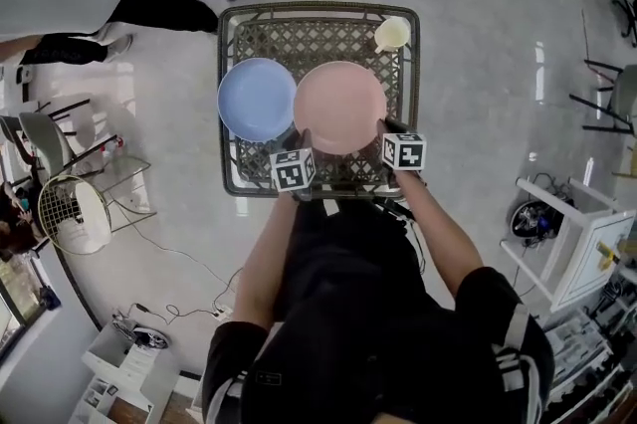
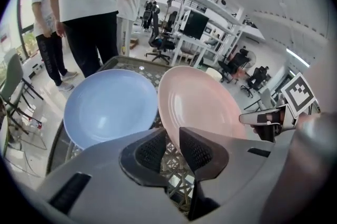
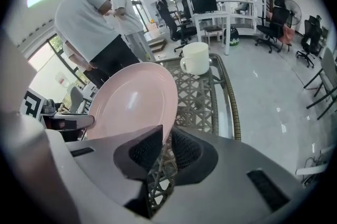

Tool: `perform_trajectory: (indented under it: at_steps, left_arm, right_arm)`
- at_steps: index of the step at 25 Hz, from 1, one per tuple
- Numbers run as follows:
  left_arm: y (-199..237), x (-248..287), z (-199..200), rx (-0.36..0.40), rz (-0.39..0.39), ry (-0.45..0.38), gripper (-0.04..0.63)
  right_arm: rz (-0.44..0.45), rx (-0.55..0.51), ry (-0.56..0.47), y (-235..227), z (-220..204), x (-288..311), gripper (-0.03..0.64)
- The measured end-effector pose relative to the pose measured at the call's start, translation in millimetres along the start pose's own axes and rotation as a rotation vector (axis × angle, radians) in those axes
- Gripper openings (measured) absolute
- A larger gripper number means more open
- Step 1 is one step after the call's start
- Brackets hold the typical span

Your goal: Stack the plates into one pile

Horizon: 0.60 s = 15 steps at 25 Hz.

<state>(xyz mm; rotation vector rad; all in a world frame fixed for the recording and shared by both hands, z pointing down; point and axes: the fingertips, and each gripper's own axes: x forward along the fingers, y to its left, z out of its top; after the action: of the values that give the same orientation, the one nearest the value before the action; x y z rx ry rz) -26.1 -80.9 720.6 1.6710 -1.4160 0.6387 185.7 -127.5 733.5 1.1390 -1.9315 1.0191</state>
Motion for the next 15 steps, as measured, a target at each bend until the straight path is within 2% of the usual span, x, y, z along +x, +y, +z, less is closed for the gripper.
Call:
perform_trajectory:
  at_steps: [5,15]
  left_arm:
    - [37.8,-25.7,2.1,-0.080,0.066,-0.060,0.092]
    - [114.1,-59.6,-7.6,-0.238,0.163,-0.103,0.089]
  right_arm:
    - [0.059,-0.102,0.005,44.6,24.1,14.6,0.049]
    - [0.132,-0.241,0.049,127.3,47.0,50.8,0.049]
